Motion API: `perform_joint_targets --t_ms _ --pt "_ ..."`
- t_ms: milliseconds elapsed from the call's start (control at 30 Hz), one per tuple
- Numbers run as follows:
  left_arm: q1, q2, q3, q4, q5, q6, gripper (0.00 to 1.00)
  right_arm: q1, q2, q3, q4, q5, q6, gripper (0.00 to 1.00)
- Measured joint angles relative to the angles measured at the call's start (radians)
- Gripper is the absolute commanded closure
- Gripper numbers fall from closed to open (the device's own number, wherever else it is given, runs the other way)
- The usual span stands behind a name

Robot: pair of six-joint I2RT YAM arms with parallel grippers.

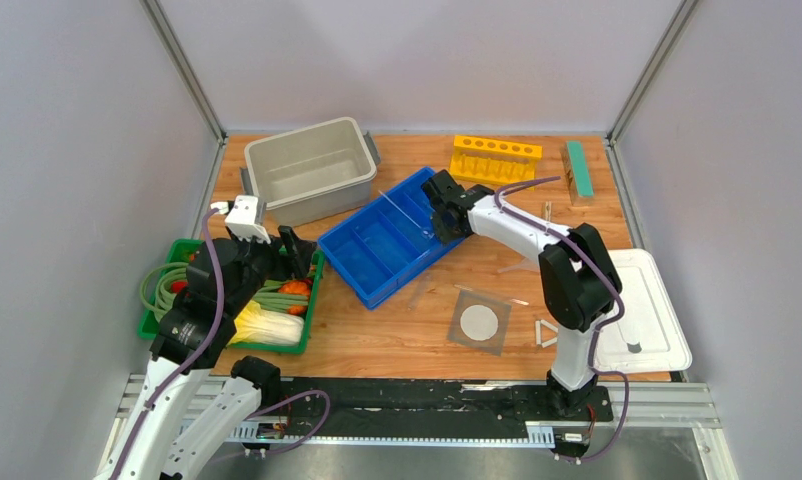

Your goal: Organize the chemistry lab equipment

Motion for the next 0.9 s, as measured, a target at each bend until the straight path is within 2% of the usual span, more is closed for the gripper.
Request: perform_joint_targets --t_ms 267,600,733,900 --pt "0.000 0.000 0.000 0.000 0.002 0.000 0.21 0.025 0.032 0.075 -0.104 0.027 0.044 0.80" --pt "0.000 0.000 0.000 0.000 0.003 0.000 0.21 0.040 0.032 0.135 -0.202 0.095 0.055 0.75" --pt "0.000 0.000 0.000 0.000 0.002 0.000 0.21 0.051 0.030 0.177 -0.186 0.137 -0.069 0.70" --pt "0.000 0.000 0.000 0.000 0.002 0.000 0.21 0.053 -0.012 0.172 -0.043 0.127 -0.402 0.64"
